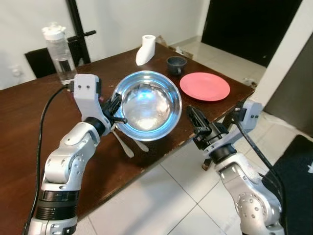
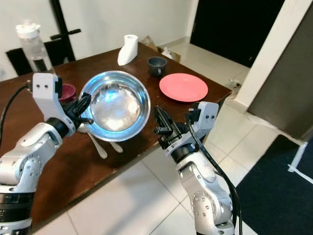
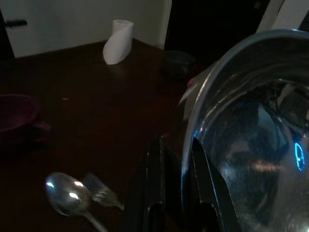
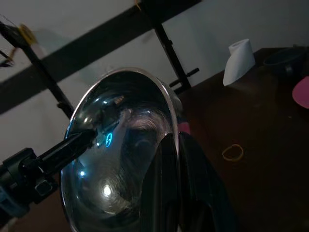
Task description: Setting the table
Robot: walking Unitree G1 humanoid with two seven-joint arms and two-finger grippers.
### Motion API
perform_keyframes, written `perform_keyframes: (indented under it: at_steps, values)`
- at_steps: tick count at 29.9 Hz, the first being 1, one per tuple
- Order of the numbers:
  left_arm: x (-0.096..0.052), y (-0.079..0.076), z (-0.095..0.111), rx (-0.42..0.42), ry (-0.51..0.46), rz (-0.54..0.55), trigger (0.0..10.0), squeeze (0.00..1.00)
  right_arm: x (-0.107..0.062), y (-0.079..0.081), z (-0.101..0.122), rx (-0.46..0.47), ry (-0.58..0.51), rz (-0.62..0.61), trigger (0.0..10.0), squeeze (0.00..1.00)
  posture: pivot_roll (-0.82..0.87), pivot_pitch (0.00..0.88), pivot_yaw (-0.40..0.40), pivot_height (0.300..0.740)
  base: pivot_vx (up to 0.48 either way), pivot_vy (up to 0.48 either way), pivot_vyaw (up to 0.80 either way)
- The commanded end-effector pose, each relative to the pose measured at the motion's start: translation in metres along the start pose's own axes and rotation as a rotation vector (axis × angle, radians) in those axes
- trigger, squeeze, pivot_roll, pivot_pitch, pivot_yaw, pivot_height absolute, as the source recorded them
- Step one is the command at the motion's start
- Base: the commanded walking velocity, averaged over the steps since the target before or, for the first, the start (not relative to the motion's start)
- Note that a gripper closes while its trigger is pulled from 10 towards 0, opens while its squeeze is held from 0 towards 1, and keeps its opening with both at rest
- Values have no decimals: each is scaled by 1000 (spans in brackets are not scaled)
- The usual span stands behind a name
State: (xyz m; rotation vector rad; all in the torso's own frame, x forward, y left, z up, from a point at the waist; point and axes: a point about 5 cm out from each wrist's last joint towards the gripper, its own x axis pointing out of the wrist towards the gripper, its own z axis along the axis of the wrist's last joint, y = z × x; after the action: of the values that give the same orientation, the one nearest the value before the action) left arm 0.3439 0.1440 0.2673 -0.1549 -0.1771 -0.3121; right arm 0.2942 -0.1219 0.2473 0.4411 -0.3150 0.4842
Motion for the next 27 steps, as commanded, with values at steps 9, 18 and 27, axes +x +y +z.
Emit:
perform_keyframes:
  at_steps: [9, 18, 27]
  values:
    - [1, -2, 0, -6, 14, -8, 10000, 0, -2, 1, 2, -8, -8, -4, 10000, 0, 21, 151, 113, 740, 70, 0, 0]
    - [1, -1, -2, -1, 24, -2, 10000, 0, -3, 2, 2, -8, -5, -1, 10000, 0, 20, 155, 113, 740, 0, 0, 0]
    - [1, 0, -4, 8, 31, 8, 10000, 0, -3, 2, 1, -8, -1, 0, 10000, 0, 18, 159, 112, 740, 0, 0, 0]
